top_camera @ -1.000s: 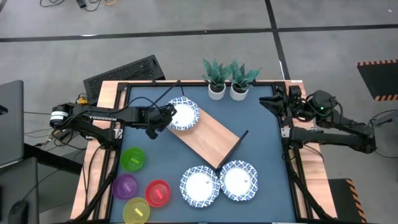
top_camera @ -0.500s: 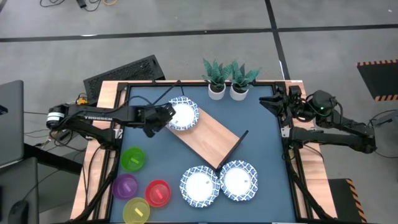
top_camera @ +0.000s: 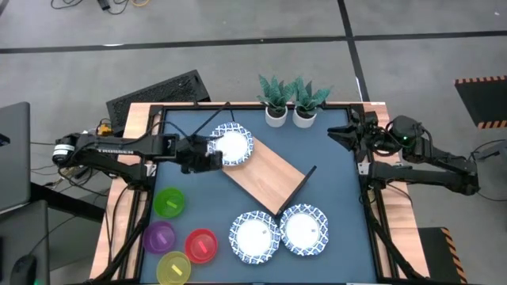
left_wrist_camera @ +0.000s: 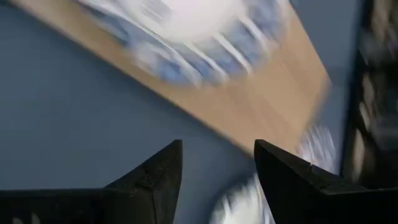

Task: Place and stack bowls onto a shelf
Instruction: Stack the left blue bowl on top of the blue bowl on the shelf

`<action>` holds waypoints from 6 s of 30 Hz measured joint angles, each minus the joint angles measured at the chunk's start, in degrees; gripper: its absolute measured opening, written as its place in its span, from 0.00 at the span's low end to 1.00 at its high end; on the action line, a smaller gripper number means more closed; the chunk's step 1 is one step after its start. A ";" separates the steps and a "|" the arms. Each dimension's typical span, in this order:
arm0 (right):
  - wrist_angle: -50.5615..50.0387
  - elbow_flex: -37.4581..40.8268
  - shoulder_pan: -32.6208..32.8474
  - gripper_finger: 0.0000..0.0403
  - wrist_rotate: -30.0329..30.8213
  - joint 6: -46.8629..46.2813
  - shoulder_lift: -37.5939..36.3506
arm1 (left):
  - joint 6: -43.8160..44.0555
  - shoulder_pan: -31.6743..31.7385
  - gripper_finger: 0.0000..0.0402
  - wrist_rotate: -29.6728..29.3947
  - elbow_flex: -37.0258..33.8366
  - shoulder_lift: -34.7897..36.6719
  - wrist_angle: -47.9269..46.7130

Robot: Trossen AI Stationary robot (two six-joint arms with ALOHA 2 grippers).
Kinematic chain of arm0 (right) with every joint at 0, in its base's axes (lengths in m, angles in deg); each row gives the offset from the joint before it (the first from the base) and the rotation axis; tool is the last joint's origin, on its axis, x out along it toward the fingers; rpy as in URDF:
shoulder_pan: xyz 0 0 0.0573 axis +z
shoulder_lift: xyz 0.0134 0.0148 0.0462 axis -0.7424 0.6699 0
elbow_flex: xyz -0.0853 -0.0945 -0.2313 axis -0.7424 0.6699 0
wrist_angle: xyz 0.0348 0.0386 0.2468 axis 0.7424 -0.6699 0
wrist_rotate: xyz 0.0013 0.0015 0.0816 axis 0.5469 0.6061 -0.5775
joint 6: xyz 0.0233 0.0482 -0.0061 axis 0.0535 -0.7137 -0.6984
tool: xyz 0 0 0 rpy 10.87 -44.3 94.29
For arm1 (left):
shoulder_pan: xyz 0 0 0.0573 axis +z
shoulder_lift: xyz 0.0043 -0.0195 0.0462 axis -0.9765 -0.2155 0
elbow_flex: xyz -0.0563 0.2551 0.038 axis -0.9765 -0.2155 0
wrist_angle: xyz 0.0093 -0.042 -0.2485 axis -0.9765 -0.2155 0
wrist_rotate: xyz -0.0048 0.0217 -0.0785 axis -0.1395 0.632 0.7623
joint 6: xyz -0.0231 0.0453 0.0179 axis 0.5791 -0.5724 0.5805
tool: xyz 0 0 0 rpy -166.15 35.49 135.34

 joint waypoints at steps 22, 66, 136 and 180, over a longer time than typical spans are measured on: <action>-4.82 0.00 2.27 0.31 -0.20 7.59 0.50 | -10.04 -19.47 0.46 0.79 0.00 -16.40 21.35; -10.16 0.00 3.02 0.31 -0.20 6.42 0.50 | -11.61 -24.30 0.45 0.74 6.84 -32.06 24.10; -9.93 0.00 2.95 0.30 0.00 5.57 0.50 | -1.67 -24.56 0.00 3.46 6.80 -23.91 18.48; -10.00 0.00 2.91 0.30 0.00 5.59 0.50 | 51.19 -18.42 0.00 -54.75 -0.45 -5.03 11.05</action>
